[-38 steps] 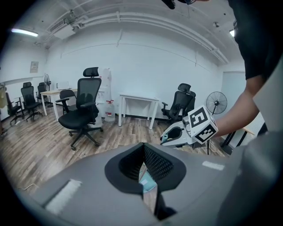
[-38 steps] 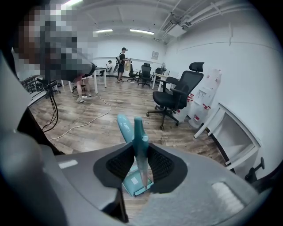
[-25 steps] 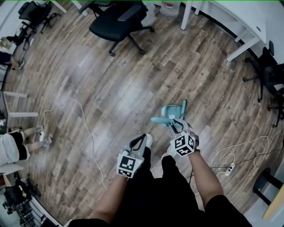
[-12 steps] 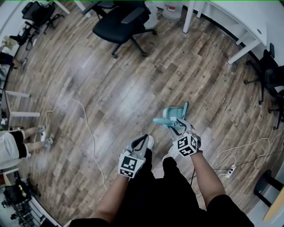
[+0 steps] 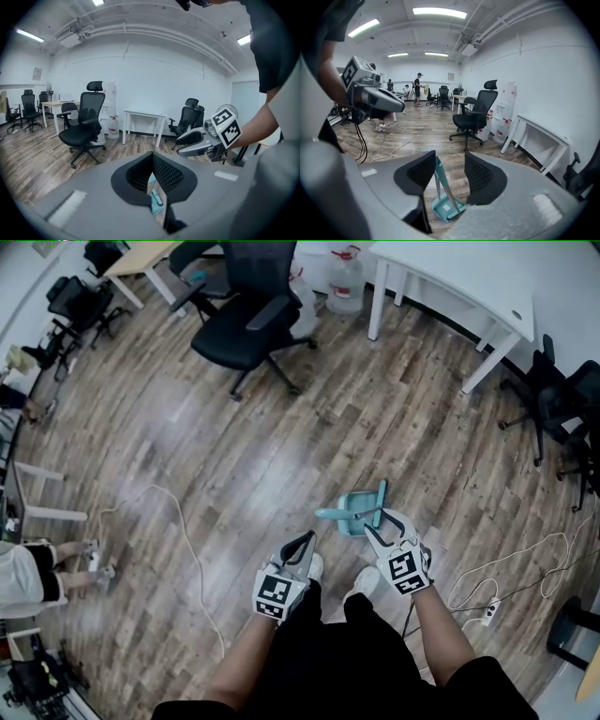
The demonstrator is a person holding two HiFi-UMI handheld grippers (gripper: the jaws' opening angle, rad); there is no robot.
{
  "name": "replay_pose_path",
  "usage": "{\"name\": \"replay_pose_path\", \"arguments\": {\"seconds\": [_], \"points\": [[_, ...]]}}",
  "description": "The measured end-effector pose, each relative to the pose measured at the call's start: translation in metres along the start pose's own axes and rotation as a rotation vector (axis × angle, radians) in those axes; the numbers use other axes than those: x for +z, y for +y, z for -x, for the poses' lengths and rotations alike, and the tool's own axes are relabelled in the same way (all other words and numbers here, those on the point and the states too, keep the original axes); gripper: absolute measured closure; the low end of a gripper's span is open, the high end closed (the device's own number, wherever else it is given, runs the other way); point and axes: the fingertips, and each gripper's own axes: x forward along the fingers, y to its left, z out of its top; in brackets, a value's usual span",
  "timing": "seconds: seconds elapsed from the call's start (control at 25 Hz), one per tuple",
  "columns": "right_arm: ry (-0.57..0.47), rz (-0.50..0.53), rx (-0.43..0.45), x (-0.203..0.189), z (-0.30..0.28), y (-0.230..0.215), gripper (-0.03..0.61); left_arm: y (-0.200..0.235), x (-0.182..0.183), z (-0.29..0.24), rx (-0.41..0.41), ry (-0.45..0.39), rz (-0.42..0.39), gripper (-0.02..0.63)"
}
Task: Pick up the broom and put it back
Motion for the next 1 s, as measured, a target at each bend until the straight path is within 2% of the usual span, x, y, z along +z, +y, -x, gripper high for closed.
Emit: {"name": "replay_pose_path", "arguments": {"seconds": [0.16, 0.36, 0.52, 0.72, 0.84, 1.0], "points": [[-0.065, 0.044, -0.016, 0.029, 0.034, -0.005, 0.474, -0.008, 0.037, -0.004, -0.025, -0.079, 0.052, 0.597], [-0.207, 0.024, -0.064, 0.073, 0.074, -0.011, 0.575, -0.027, 0.08, -0.007, -0.077, -0.176, 0.008, 0.597], [-0.354, -0.025, -0.101, 0.113, 0.103, -0.021, 0.575, -0.033, 0.12, -0.006, -0.099, -0.257, -0.046, 0.597], [-0.485, -0.145, -0.171, 0.146, 0.146, -0.046, 0.575, -0.038, 0.159, 0.004, -0.1, -0.335, -0.091, 0.597], [-0.512, -0.179, -0.162, 0.157, 0.156, -0.055, 0.577, -0.042, 0.182, 0.013, -0.131, -0.389, -0.058, 0.597], [-0.525, -0.172, -0.192, 0.169, 0.166, -0.062, 0.577, -0.051, 0.212, 0.025, -0.148, -0.442, -0.085, 0.597]]}}
